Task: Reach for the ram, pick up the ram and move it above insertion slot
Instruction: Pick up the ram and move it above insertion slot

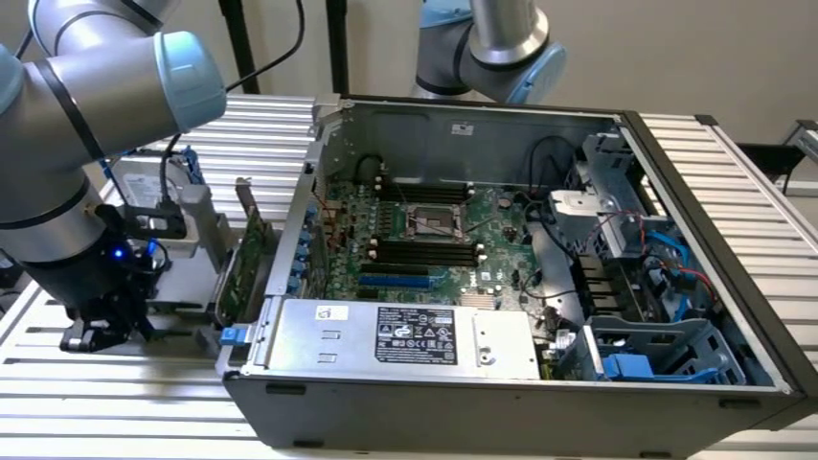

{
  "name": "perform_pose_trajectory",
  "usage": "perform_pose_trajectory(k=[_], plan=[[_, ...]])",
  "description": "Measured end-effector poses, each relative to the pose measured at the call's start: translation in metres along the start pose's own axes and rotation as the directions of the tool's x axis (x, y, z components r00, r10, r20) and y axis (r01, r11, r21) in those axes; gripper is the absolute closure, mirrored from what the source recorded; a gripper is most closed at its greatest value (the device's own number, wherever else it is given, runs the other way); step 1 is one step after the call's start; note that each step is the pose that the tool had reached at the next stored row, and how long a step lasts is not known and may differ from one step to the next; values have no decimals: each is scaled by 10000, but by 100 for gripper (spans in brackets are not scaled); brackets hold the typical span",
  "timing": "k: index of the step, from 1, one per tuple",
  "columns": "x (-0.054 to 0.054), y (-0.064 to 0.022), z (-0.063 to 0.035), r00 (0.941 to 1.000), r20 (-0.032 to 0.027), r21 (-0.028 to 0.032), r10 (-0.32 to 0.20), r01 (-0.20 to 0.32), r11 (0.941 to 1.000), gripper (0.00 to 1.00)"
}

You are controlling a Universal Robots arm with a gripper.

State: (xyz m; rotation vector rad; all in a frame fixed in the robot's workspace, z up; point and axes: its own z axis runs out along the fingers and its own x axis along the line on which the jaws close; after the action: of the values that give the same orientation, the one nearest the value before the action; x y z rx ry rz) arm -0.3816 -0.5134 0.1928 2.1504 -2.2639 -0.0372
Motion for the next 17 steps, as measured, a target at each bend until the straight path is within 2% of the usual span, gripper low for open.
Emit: perform_pose_trajectory(k=[6, 11, 17], plan=[[0, 0, -1, 10000, -84, -21, -25, 25, 10000, 86], [-1, 1, -29, 9998, -91, -25, -154, 154, 9999, 86], [-1, 4, -144, 9995, -95, -35, -291, 291, 9996, 86]])
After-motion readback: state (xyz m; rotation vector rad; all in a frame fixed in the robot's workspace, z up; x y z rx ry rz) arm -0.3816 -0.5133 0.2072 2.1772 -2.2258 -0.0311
